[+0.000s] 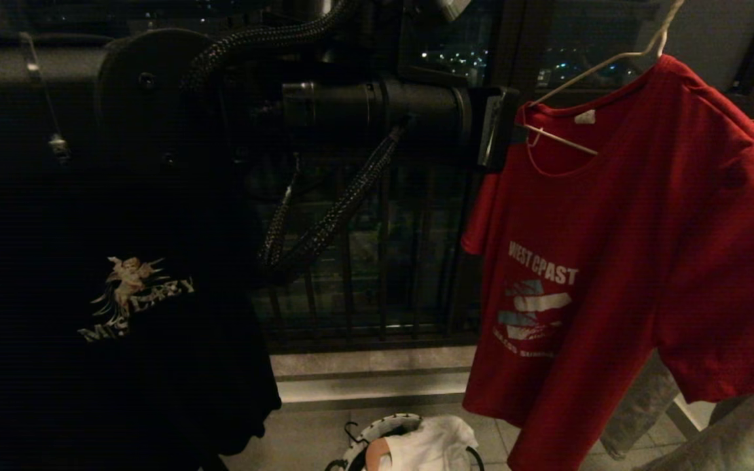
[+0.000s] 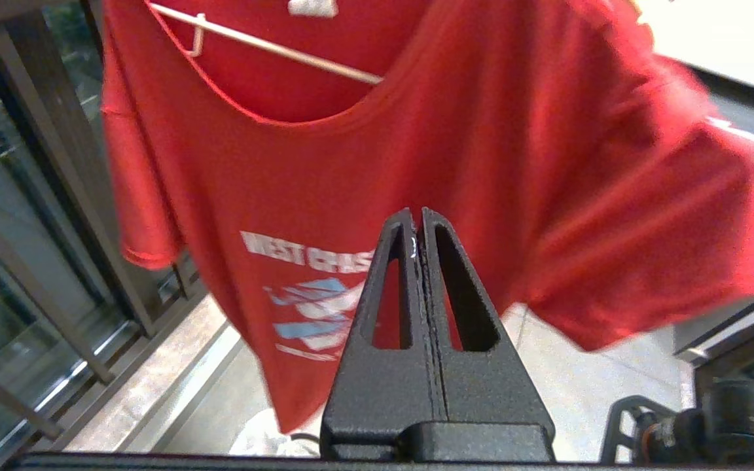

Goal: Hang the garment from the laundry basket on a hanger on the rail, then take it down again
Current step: Take the clothes off the clothes rack

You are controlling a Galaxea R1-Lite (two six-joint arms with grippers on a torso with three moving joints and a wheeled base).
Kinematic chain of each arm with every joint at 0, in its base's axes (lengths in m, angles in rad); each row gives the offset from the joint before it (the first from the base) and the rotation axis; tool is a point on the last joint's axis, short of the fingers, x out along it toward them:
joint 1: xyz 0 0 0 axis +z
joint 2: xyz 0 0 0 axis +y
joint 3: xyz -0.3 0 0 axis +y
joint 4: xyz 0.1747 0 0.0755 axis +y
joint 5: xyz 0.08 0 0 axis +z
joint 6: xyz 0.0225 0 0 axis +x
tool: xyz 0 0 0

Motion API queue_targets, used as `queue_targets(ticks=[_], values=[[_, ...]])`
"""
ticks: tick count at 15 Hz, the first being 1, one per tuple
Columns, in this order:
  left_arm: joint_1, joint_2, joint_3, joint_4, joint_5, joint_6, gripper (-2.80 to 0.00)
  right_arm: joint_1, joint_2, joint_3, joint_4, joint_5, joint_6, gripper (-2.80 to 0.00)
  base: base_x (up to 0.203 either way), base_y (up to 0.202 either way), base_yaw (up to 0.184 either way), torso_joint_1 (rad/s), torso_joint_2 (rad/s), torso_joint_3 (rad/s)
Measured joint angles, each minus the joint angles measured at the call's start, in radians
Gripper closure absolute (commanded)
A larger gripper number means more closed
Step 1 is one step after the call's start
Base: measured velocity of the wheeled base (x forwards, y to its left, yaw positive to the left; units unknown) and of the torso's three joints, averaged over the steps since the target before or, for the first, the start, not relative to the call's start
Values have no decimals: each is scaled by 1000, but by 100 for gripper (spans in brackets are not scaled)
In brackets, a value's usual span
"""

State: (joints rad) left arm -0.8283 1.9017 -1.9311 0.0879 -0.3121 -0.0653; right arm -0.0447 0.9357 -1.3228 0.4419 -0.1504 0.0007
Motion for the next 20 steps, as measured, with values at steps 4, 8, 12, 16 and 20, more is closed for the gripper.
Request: queue_targets(ticks=[4, 8, 12, 16, 20], values=[[-7, 8, 30, 9, 47, 5, 0, 0, -34, 41, 17, 1, -83, 0, 0, 0, 0, 0, 0, 0], [-5, -27, 179, 7, 141, 4, 0, 0, -67, 42, 146, 7, -86, 0, 0, 0, 0, 0, 0, 0], [16, -69, 347, 7, 254, -3, 0, 4, -77, 45, 237, 37, -95, 0, 0, 0, 0, 0, 0, 0], [99, -128, 512, 1, 302, -41, 0, 6, -125, 99, 276, 145, -191, 0, 0, 0, 0, 0, 0, 0], [164, -197, 576, 3, 309, -87, 0, 1, -170, 146, 282, 180, -214, -280, 0, 0, 0, 0, 0, 0]])
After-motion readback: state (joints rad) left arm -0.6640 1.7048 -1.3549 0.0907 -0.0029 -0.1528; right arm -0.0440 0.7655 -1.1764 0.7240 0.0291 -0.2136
